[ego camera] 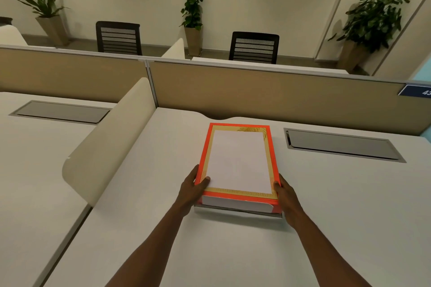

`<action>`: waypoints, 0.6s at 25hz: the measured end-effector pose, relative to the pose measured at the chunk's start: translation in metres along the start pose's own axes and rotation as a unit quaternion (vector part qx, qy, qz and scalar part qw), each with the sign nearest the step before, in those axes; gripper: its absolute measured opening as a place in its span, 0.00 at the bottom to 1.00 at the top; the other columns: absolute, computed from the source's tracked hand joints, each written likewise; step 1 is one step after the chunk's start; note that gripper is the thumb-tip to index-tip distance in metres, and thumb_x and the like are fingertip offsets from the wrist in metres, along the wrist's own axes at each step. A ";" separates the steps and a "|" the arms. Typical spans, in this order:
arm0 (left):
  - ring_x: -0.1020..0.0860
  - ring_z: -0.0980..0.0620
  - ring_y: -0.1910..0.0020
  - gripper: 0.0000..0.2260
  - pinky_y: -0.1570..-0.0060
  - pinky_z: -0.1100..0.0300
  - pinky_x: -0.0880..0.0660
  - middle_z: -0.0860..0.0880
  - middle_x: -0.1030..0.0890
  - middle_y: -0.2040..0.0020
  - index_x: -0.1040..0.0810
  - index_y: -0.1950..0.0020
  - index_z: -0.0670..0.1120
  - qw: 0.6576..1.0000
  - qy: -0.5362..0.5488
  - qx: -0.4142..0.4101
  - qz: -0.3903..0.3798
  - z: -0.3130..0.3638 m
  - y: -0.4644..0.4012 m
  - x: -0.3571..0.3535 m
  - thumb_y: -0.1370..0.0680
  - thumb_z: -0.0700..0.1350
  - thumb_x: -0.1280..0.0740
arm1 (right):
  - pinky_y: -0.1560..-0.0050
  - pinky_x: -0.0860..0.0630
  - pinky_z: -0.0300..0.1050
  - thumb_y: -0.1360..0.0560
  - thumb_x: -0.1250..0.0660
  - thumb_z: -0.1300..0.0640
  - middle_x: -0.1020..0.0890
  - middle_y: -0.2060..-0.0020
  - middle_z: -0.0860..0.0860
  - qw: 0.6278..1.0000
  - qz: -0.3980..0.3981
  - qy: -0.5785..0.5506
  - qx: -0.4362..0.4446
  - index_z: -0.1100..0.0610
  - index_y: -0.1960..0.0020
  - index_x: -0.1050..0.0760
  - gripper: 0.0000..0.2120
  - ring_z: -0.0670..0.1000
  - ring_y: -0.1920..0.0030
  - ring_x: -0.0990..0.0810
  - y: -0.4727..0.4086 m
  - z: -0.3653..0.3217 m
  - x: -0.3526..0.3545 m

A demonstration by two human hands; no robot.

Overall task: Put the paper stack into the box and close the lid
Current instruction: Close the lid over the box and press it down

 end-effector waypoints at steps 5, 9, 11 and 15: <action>0.20 0.60 0.47 0.22 0.54 0.69 0.20 0.62 0.23 0.41 0.35 0.25 0.57 1.000 -0.017 -0.011 0.000 -0.006 0.011 -0.005 0.18 0.52 0.34 | 0.49 0.18 0.54 0.15 0.45 0.51 0.22 0.35 0.53 1.000 0.007 -0.003 -0.011 0.47 0.25 0.35 0.19 0.55 0.45 0.18 0.006 0.011 0.002; 0.22 0.50 0.39 0.25 0.45 0.59 0.21 0.56 0.25 0.34 0.37 0.21 0.55 1.000 -0.030 -0.004 -0.001 -0.016 0.016 -0.008 0.17 0.53 0.36 | 0.42 0.20 0.59 0.15 0.46 0.51 0.30 0.29 0.49 1.000 0.009 0.004 -0.003 0.43 0.20 0.47 0.25 0.57 0.38 0.22 0.012 0.012 0.001; 0.22 0.49 0.38 0.27 0.44 0.58 0.21 0.56 0.26 0.33 0.39 0.20 0.54 0.999 -0.042 -0.002 -0.002 -0.020 0.018 -0.009 0.17 0.54 0.36 | 0.42 0.20 0.56 0.15 0.46 0.50 0.32 0.27 0.50 1.000 0.009 0.023 0.008 0.42 0.20 0.47 0.24 0.55 0.38 0.23 0.015 0.013 0.000; 0.24 0.50 0.39 0.29 0.37 0.51 0.23 0.54 0.28 0.32 0.42 0.18 0.52 0.998 -0.069 0.000 -0.002 -0.023 0.019 -0.009 0.17 0.52 0.36 | 0.50 0.21 0.46 0.15 0.48 0.48 0.30 0.28 0.51 0.997 0.016 0.073 0.008 0.41 0.20 0.49 0.25 0.52 0.46 0.23 0.017 0.021 -0.001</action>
Point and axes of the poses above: each hand's wrist, its own y-axis away from the middle knuckle, its own x-axis out of the back of the hand, z = x × y, the point moved 8 cm from there along -y, towards the middle knuckle
